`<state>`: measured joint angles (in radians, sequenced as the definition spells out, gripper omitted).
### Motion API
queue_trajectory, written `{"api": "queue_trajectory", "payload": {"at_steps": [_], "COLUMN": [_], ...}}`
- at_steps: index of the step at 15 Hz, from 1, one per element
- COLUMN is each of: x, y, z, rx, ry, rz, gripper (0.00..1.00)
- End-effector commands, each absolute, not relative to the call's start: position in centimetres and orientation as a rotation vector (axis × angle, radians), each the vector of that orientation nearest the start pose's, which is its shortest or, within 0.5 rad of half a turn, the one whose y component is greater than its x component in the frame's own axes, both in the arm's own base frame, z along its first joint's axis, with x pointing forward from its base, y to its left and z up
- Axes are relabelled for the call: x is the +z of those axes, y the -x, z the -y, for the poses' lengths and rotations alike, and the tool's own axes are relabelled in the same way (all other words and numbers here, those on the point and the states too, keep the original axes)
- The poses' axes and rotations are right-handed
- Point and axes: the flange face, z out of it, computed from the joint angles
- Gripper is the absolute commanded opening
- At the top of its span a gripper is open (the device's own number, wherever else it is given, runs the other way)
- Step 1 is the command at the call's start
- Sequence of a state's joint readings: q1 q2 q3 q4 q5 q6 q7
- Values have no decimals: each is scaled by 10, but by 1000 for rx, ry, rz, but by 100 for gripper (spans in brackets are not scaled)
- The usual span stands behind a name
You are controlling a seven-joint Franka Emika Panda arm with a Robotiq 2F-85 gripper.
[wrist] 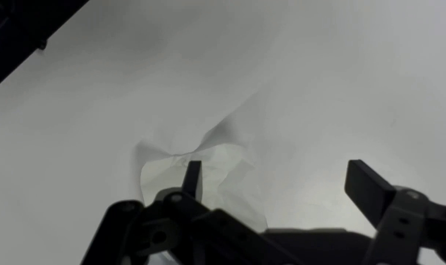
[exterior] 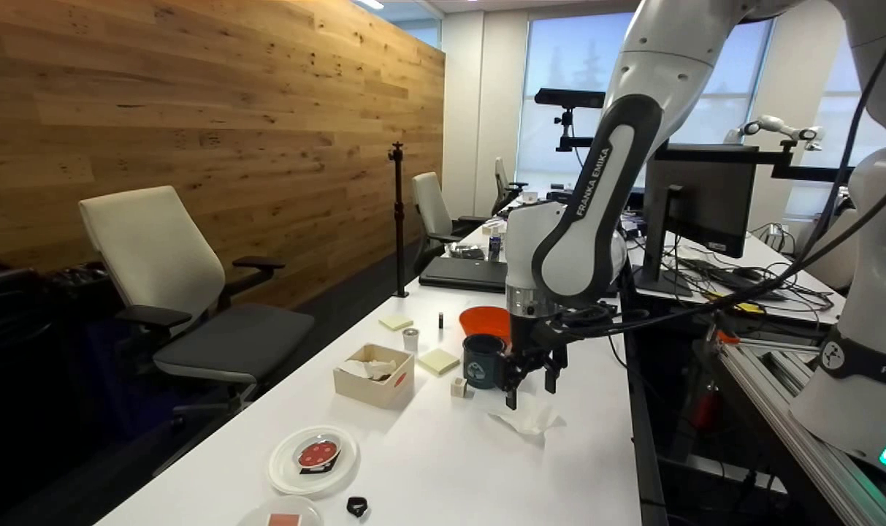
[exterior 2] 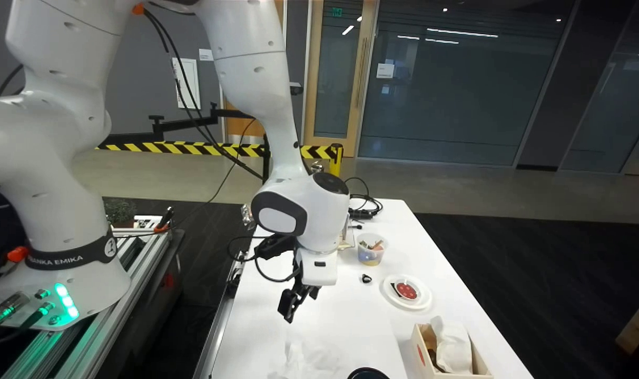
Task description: Use the white napkin to wipe the item on the white plate.
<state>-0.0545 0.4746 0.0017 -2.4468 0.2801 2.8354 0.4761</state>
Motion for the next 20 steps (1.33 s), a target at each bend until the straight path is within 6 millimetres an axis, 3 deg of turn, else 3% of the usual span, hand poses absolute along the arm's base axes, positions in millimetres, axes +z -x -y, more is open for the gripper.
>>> {"api": "queue_trajectory", "payload": {"at_steps": [1, 7, 14, 18, 20], "x": [75, 62, 92, 97, 90], "y": [-457, -438, -447, -452, -453], "z": [53, 84, 127, 127, 126], "rx": [204, 236, 62, 29, 58], "ry": [2750, 2703, 2674, 2660, 2680], "rz": [-1319, -1453, -1530, -1517, -1532], "gripper": [100, 100, 100, 100, 100]}}
